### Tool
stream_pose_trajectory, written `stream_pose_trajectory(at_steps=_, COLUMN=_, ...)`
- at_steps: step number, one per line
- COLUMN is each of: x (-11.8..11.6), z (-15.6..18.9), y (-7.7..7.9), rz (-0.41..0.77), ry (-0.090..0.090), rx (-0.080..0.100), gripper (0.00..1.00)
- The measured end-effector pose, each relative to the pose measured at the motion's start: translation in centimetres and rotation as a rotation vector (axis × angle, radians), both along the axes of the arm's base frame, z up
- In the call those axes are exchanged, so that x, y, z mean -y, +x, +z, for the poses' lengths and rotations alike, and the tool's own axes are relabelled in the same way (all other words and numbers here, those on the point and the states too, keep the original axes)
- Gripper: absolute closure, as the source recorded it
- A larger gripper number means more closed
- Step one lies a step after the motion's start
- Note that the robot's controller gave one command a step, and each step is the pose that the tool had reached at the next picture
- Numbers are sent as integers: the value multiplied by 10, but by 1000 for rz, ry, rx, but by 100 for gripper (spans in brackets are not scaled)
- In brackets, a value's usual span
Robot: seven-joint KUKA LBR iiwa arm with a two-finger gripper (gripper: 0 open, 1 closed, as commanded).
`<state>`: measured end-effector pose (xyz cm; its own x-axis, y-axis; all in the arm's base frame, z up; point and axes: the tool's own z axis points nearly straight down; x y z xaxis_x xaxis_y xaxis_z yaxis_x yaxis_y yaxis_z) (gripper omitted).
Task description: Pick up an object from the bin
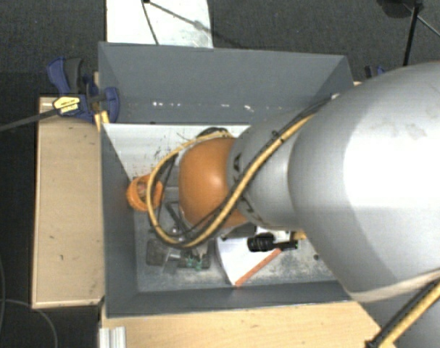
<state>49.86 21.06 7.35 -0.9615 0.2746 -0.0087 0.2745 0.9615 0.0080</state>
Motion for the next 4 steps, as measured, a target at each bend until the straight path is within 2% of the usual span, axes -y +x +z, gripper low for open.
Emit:
stream_pose_trajectory(at_steps=1, x=1, z=4, y=-1, rz=0, ry=-3, rx=-5, gripper=100)
stream_pose_trajectory(at_steps=2, x=2, z=24, y=-3, rz=-1, ry=-7, rx=-14, gripper=100)
stream_pose_trajectory(at_steps=4, x=1, z=51, y=-1, rz=-1, ry=-4, rx=-8, gripper=100)
